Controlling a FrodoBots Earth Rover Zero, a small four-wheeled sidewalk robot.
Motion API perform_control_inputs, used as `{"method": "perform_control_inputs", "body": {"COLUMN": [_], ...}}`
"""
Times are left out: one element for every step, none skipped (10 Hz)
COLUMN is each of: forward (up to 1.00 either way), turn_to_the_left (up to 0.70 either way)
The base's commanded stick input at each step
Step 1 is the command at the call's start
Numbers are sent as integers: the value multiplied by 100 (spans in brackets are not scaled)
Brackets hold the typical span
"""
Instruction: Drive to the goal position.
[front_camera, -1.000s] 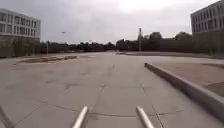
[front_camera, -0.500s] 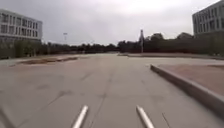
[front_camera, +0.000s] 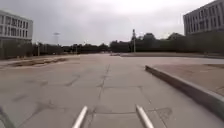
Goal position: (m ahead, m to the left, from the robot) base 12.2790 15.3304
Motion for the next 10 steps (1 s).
{"method": "perform_control_inputs", "body": {"forward": [69,69,69,69,69,69,69,69,69,69], "turn_to_the_left": [0,0,0,0,0,0,0,0,0,0]}}
